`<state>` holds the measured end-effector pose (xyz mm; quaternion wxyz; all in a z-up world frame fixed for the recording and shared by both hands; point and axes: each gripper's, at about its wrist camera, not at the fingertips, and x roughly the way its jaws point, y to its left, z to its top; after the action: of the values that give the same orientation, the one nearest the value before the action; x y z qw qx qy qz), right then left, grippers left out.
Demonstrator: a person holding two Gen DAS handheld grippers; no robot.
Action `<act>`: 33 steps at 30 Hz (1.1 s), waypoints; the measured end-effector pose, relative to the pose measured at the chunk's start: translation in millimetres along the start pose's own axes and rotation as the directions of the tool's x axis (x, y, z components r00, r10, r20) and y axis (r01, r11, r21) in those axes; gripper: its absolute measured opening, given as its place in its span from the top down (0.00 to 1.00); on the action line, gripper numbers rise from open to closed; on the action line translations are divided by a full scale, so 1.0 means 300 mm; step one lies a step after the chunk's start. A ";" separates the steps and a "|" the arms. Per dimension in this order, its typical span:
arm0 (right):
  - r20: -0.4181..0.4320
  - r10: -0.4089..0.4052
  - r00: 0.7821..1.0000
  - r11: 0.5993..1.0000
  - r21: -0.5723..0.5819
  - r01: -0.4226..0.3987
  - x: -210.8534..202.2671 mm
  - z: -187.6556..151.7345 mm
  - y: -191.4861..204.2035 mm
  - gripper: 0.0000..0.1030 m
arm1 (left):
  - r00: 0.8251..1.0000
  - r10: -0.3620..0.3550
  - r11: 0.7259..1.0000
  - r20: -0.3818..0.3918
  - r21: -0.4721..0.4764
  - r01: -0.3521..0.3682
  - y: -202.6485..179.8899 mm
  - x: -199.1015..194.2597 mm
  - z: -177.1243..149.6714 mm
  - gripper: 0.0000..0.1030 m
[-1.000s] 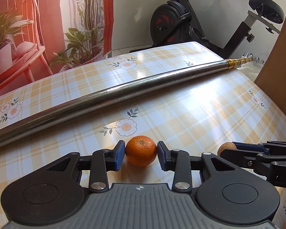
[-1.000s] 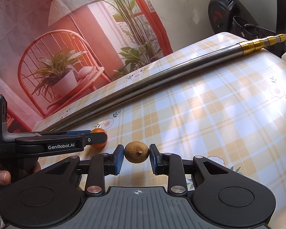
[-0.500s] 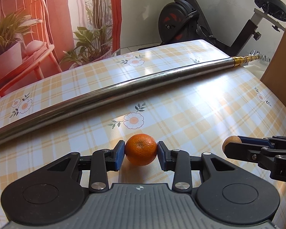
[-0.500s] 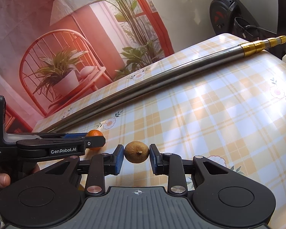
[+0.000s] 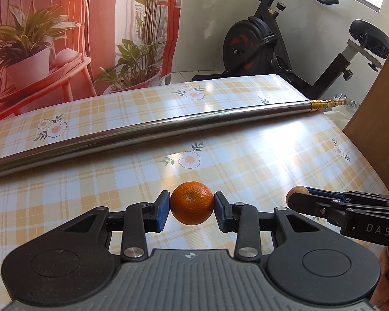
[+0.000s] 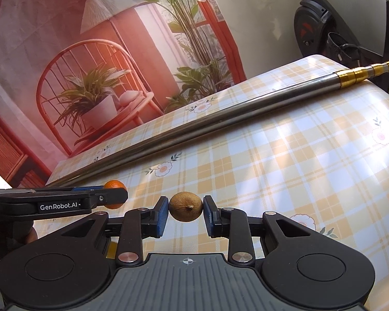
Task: Organize fruits
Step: 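Carry the tangerine and kiwi over the white plate with both tools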
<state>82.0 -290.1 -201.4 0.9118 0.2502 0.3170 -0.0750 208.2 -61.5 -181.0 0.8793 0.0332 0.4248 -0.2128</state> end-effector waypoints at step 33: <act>-0.027 0.115 0.993 0.981 -0.152 -0.118 -0.282 -0.163 0.254 0.74 | 0.995 -0.099 0.993 -0.028 -0.061 0.098 -0.009 -0.391 -0.365 0.62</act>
<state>11.3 -201.7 -151.0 0.9282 0.1981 0.3149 0.0054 62.6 2.7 -161.0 0.8617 -0.0109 0.4457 -0.2425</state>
